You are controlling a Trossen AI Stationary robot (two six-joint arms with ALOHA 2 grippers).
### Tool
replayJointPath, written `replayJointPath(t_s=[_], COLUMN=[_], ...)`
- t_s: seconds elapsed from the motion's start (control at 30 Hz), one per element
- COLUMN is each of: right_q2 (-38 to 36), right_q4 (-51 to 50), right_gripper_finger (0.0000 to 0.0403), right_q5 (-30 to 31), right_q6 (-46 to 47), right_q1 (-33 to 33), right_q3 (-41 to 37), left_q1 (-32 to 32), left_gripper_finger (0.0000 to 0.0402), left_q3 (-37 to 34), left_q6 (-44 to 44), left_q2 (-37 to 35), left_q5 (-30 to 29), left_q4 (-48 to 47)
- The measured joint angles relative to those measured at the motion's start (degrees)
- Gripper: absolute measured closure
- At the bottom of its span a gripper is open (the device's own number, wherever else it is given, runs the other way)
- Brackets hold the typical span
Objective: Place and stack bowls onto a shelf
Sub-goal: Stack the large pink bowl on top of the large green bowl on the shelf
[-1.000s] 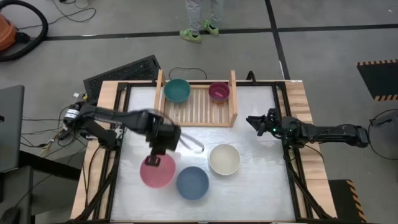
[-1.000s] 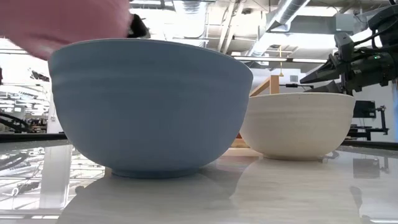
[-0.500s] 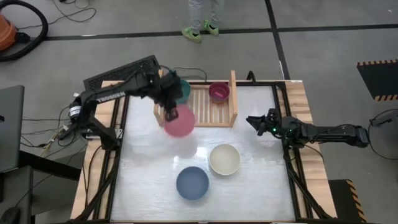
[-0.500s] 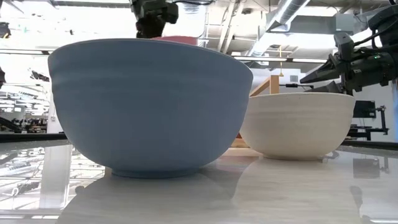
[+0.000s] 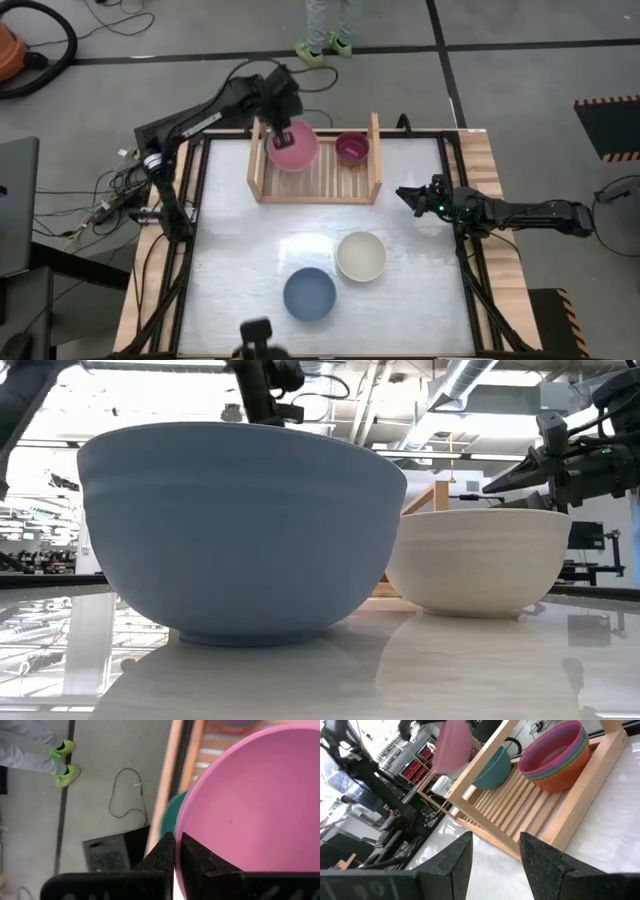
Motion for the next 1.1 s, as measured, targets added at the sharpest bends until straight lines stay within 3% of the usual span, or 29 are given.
replayJointPath(t_s=[0.3,0.4,0.5,0.97,1.1], right_q2=[0.0,0.0,0.0,2.2,4.1], right_q4=[0.0,0.0,0.0,0.0,0.0], right_gripper_finger=[0.0214,0.0214,0.0214,0.0214,0.0214], right_q5=[-0.2,-0.2,-0.2,0.3,0.3], right_q6=[0.1,0.1,0.1,-0.1,1.0], right_q1=[0.0,0.0,0.0,0.0,0.0], right_q3=[0.0,0.0,0.0,0.0,0.0], left_q1=[8.0,9.9,10.8,11.3,11.3], left_gripper_finger=[0.0401,0.0401,0.0401,0.0401,0.0401], left_q3=[11.2,12.9,14.3,14.6,14.2], left_q6=[14.2,16.6,17.9,21.5,22.6], left_q2=[12.3,15.7,18.3,19.4,19.4], left_q5=[2.7,7.0,7.3,14.5,14.2], left_q4=[-5.0,-6.8,-7.0,-7.3,-6.5])
